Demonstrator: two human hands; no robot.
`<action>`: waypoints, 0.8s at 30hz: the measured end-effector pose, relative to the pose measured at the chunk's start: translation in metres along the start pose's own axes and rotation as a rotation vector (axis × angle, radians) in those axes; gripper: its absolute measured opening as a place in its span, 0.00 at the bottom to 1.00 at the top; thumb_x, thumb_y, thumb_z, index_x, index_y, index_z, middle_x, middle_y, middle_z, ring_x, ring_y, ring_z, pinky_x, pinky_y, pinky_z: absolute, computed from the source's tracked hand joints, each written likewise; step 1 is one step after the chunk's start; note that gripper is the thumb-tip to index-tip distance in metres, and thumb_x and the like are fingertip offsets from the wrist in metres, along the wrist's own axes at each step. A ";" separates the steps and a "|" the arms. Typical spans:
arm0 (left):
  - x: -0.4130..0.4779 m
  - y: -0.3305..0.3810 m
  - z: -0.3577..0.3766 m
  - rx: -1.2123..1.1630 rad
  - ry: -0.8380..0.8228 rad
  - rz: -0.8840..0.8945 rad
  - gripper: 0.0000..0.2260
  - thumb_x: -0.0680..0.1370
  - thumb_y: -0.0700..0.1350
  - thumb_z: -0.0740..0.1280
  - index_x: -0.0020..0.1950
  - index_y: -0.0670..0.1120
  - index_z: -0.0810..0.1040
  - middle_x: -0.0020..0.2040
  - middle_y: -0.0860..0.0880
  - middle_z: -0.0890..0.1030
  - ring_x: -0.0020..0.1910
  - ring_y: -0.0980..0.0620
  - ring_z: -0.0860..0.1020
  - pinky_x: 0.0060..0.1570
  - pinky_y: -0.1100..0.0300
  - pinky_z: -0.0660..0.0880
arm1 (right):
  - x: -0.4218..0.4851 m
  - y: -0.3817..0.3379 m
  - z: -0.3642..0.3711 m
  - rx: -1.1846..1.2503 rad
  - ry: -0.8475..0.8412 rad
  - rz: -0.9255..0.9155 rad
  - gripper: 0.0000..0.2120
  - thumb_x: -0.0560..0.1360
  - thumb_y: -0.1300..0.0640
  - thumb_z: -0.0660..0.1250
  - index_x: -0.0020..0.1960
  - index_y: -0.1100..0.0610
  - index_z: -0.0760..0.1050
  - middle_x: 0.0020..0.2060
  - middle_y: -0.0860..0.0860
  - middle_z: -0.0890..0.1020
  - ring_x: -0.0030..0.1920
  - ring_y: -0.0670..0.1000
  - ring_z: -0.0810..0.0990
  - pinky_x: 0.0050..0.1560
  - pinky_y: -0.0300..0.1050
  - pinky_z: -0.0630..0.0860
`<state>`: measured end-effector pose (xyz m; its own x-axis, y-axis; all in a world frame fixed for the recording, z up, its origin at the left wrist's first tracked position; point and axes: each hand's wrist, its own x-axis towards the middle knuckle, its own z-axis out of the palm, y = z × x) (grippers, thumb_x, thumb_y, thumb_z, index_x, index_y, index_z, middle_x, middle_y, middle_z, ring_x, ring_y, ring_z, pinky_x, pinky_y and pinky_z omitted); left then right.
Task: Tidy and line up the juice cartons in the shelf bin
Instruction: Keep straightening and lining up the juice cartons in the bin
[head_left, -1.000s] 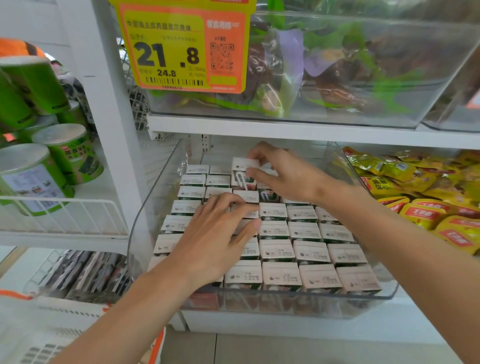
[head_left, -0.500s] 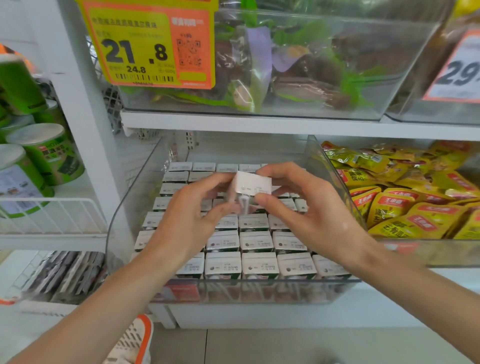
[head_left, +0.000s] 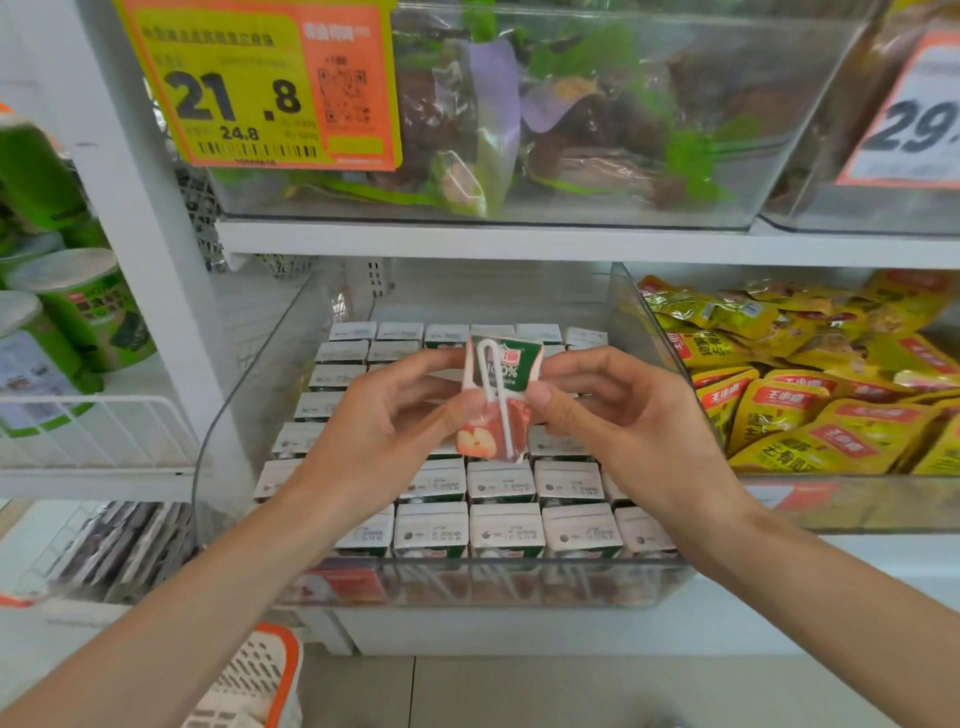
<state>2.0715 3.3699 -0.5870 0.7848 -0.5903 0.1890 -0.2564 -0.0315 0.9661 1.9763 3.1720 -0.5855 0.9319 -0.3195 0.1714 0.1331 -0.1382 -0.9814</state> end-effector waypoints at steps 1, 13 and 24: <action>0.000 0.000 0.001 -0.025 0.001 -0.013 0.15 0.75 0.49 0.71 0.62 0.56 0.80 0.52 0.58 0.88 0.50 0.59 0.87 0.45 0.71 0.80 | 0.000 0.000 0.000 0.011 -0.001 0.006 0.15 0.72 0.53 0.78 0.56 0.56 0.83 0.49 0.48 0.90 0.50 0.47 0.89 0.50 0.34 0.82; 0.000 -0.008 -0.002 -0.037 -0.010 -0.078 0.13 0.82 0.44 0.67 0.65 0.56 0.80 0.52 0.53 0.89 0.50 0.52 0.87 0.47 0.66 0.82 | -0.002 0.008 0.004 0.075 0.066 0.089 0.09 0.74 0.52 0.78 0.53 0.54 0.88 0.50 0.48 0.90 0.52 0.49 0.89 0.53 0.41 0.85; 0.001 -0.014 -0.005 -0.185 -0.137 -0.192 0.21 0.77 0.55 0.67 0.69 0.52 0.79 0.61 0.50 0.86 0.62 0.51 0.84 0.58 0.61 0.81 | -0.002 0.004 0.012 0.225 0.043 0.192 0.06 0.79 0.60 0.74 0.54 0.60 0.87 0.51 0.54 0.89 0.53 0.54 0.89 0.55 0.41 0.84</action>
<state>2.0783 3.3739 -0.6000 0.7220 -0.6918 -0.0139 0.0067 -0.0132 0.9999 1.9788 3.1831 -0.5910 0.9326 -0.3602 -0.0205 0.0318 0.1387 -0.9898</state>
